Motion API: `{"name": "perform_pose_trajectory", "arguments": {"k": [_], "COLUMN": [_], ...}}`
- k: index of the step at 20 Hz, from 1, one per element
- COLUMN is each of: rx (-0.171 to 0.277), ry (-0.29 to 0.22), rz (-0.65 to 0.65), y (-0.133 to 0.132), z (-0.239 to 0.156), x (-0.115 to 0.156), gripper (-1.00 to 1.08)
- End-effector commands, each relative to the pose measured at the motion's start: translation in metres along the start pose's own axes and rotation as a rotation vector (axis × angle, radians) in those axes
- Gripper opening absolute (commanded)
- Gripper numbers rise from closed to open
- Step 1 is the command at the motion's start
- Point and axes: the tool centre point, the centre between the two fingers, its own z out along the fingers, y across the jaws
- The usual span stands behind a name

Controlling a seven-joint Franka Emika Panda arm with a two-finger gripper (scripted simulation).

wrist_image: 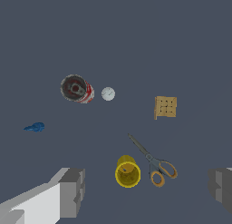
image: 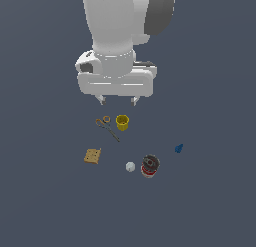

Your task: Pick up a designated object from a clutter of objects.

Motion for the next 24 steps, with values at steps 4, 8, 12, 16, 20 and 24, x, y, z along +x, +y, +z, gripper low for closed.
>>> {"name": "perform_pose_trajectory", "arguments": {"k": [4, 8, 12, 16, 20, 24], "rx": [-0.004, -0.019, -0.023, -0.021, -0.021, -0.019], "ry": [0.01, 0.044, 0.054, 0.05, 0.047, 0.04], "rz": [0.002, 0.007, 0.008, 0.008, 0.01, 0.012], "y": [0.004, 0.016, 0.018, 0.019, 0.024, 0.033], "z": [-0.003, -0.015, -0.021, -0.016, -0.004, 0.018], "x": [0.003, 0.011, 0.012, 0.013, 0.019, 0.027], "gripper": [1.0, 1.0, 1.0, 1.0, 1.0, 1.0]}}
